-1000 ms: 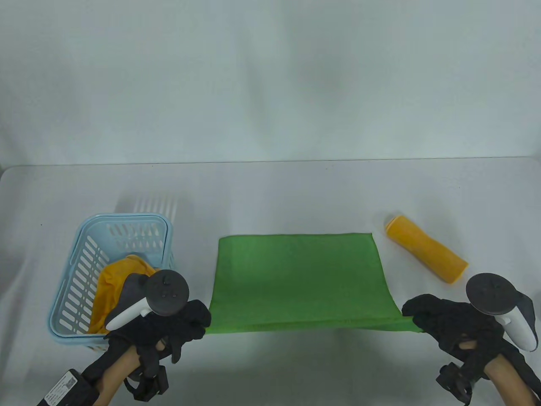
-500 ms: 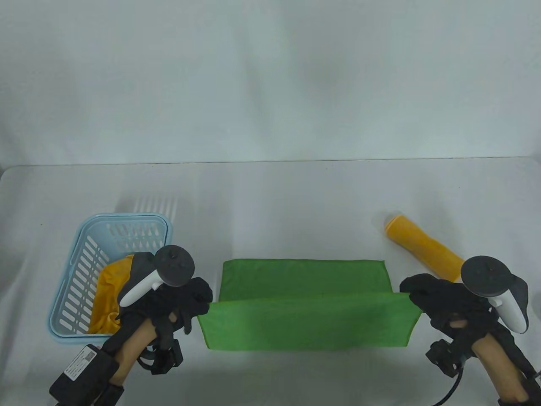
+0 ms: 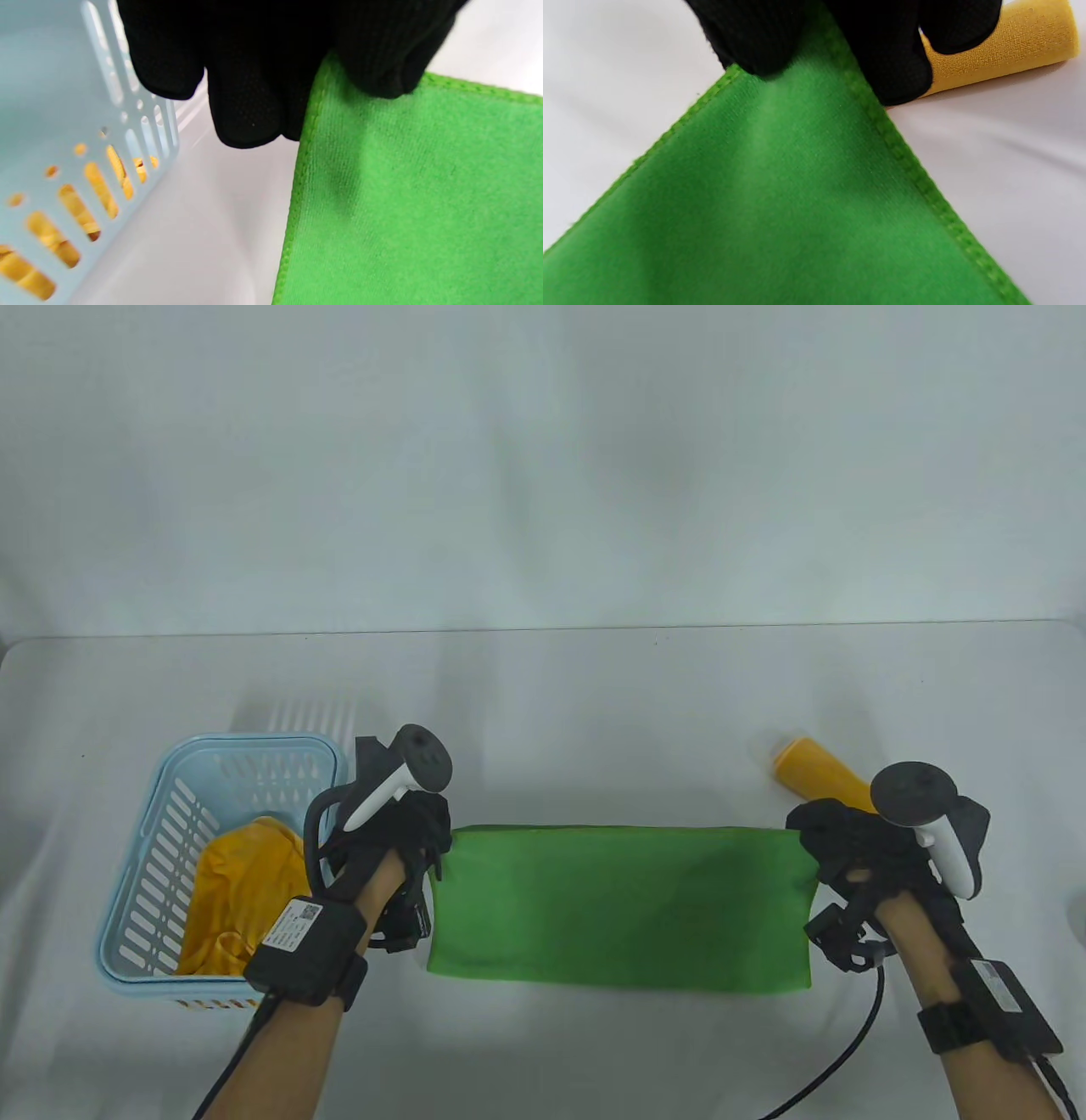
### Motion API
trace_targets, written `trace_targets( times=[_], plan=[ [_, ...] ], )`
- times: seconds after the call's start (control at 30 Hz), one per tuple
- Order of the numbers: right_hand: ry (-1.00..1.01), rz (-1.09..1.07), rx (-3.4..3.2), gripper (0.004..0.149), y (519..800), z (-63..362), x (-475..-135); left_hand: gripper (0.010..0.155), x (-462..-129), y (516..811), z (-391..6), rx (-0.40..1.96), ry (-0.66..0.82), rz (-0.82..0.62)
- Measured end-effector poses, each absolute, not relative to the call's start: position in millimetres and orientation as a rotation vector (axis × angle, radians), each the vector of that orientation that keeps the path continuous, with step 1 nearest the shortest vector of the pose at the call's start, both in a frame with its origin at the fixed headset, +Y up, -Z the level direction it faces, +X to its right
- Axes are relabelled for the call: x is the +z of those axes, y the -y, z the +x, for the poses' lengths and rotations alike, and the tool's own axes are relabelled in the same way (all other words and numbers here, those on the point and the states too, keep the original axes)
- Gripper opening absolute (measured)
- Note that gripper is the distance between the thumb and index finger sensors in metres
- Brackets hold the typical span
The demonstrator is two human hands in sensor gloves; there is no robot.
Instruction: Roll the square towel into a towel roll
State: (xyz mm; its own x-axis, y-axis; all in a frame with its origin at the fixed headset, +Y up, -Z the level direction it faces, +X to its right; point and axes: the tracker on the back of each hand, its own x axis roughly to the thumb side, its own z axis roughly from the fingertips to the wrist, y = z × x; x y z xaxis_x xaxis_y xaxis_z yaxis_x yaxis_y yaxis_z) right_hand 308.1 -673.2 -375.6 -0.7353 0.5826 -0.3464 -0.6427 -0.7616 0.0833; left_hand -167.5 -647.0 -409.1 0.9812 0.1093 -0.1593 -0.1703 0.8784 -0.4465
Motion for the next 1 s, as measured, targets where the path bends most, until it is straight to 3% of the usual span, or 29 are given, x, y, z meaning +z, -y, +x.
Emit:
trace_targets(
  times=[0.3, 0.6, 0.73, 1.0],
  plan=[
    [-0.189, -0.629, 2.597, 0.039, 706.4, 288.3, -411.0, 0.043, -442.8, 694.9, -141.5, -0.001, -0.258, -0.356],
    [-0.189, -0.728, 2.733, 0.041, 739.4, 278.2, -421.7, 0.048, -454.2, 739.3, -140.7, -0.025, -0.303, -0.330],
    [-0.177, -0.761, 2.759, 0.052, 741.0, 280.0, -419.3, 0.064, -452.3, 740.4, -147.4, 0.003, -0.312, -0.330],
    [-0.102, -0.802, 2.782, 0.069, 716.7, 282.4, -408.6, 0.076, -444.0, 723.8, -148.1, 0.044, -0.290, -0.299]
  ],
)
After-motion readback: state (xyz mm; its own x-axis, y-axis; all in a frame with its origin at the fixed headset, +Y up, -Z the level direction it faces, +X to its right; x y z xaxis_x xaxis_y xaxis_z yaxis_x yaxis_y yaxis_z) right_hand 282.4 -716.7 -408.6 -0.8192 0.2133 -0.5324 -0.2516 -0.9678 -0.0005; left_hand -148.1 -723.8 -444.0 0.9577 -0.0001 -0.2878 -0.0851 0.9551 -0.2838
